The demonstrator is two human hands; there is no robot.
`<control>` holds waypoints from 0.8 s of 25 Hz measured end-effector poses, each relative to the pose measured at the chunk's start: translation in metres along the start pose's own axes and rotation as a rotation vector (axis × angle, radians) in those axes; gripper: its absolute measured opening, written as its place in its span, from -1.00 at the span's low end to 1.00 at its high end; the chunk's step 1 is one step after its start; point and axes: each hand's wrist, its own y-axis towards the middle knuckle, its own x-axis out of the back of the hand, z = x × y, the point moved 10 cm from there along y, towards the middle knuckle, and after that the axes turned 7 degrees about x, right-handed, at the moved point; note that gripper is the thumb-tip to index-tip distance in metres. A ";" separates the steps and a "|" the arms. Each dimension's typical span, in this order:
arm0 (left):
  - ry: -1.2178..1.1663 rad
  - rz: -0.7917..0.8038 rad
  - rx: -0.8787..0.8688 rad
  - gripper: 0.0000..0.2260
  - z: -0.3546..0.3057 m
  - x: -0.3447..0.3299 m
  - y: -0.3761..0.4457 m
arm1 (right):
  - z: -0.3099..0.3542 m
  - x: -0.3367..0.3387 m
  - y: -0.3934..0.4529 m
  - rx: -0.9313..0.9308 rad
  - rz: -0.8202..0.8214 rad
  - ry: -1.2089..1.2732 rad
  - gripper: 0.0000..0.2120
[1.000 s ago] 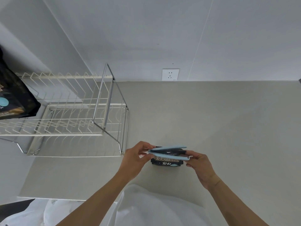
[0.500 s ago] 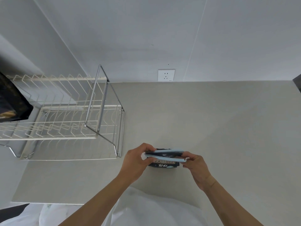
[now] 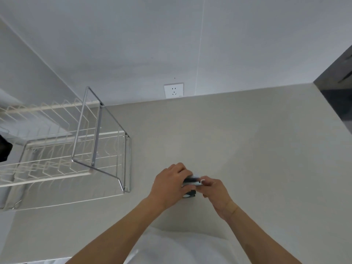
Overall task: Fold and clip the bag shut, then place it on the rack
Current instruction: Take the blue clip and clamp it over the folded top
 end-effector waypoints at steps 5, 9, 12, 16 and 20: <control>-0.007 -0.013 0.029 -0.76 0.001 0.003 0.001 | 0.014 0.012 -0.007 0.080 0.044 0.014 -0.64; 0.037 0.009 0.020 -0.76 -0.003 -0.001 0.004 | 0.023 0.020 -0.003 0.143 0.003 -0.095 -0.75; 0.050 0.015 0.003 -0.79 -0.006 -0.001 0.005 | 0.028 0.021 -0.001 0.190 -0.004 -0.162 -0.79; 0.049 0.024 -0.008 -0.84 -0.009 -0.002 0.005 | 0.031 0.023 0.001 0.238 0.009 -0.227 -0.83; 0.027 0.018 -0.009 -0.87 -0.007 -0.001 0.005 | 0.033 0.023 0.004 0.264 0.013 -0.250 -0.84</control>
